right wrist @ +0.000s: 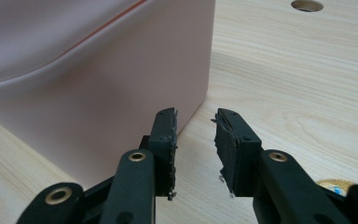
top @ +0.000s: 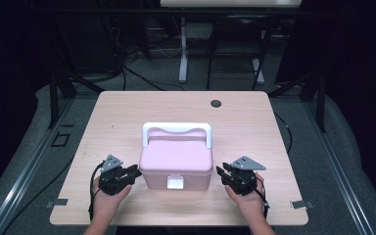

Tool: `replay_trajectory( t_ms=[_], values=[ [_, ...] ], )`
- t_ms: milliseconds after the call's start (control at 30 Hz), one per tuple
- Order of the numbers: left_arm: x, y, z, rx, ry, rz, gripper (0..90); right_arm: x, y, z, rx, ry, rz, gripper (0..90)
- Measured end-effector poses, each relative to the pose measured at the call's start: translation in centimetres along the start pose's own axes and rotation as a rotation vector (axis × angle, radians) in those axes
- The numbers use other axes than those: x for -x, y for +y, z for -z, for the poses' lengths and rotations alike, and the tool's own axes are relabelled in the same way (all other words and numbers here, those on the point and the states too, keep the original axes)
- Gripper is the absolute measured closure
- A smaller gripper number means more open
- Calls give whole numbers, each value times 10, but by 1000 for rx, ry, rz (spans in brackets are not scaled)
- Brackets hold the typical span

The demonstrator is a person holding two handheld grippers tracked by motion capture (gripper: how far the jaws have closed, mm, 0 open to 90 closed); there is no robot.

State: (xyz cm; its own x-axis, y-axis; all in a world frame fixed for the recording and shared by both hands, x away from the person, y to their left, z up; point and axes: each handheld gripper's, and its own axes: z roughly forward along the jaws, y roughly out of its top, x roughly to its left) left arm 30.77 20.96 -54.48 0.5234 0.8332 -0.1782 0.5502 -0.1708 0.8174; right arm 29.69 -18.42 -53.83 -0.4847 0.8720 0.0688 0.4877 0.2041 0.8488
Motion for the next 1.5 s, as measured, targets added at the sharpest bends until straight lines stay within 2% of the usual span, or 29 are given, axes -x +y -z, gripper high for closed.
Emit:
replay_trajectory(
  t_ms=[167,233,300,367,400,467,500,667,800,933,1000,1100,1200,1267,1500],
  values=[
    [6,2,-1,-7,7,-41,773,-5,1,-5,-7,11,2,740],
    [10,1,-1,-5,-6,-35,832,-8,2,-7,-8,15,2,760],
    [12,2,0,-14,-3,-48,893,-15,3,-10,-10,17,24,805],
    [12,2,0,-17,-4,-54,896,-20,3,-10,-9,-7,48,837],
    [12,1,0,-16,-21,-49,896,-22,2,-9,-6,-13,61,868],
    [13,1,0,-14,-27,-49,896,-23,2,-9,-4,-20,69,886],
    [14,1,1,-22,-27,-53,896,-25,1,-8,-1,-40,91,897],
    [17,1,0,-20,-18,-47,897,-25,0,-8,2,-49,75,899],
    [19,3,0,-38,-14,-54,897,-23,1,-7,-2,-38,55,900],
    [20,5,-2,-28,0,-45,898,-22,2,-7,-11,-31,39,900],
    [20,6,-3,-32,1,-46,898,-21,3,-7,-22,-25,29,900],
    [18,7,-3,-42,-21,-20,899,-19,5,-7,-42,-13,6,900],
    [19,10,-3,-62,-11,-30,900,-19,7,-7,-54,-7,6,900],
    [20,12,-3,-74,-2,-49,900,-19,9,-6,-71,-12,24,900],
    [22,14,0,-106,-9,-71,900,-20,11,-5,-92,-9,45,900]
  ],
)
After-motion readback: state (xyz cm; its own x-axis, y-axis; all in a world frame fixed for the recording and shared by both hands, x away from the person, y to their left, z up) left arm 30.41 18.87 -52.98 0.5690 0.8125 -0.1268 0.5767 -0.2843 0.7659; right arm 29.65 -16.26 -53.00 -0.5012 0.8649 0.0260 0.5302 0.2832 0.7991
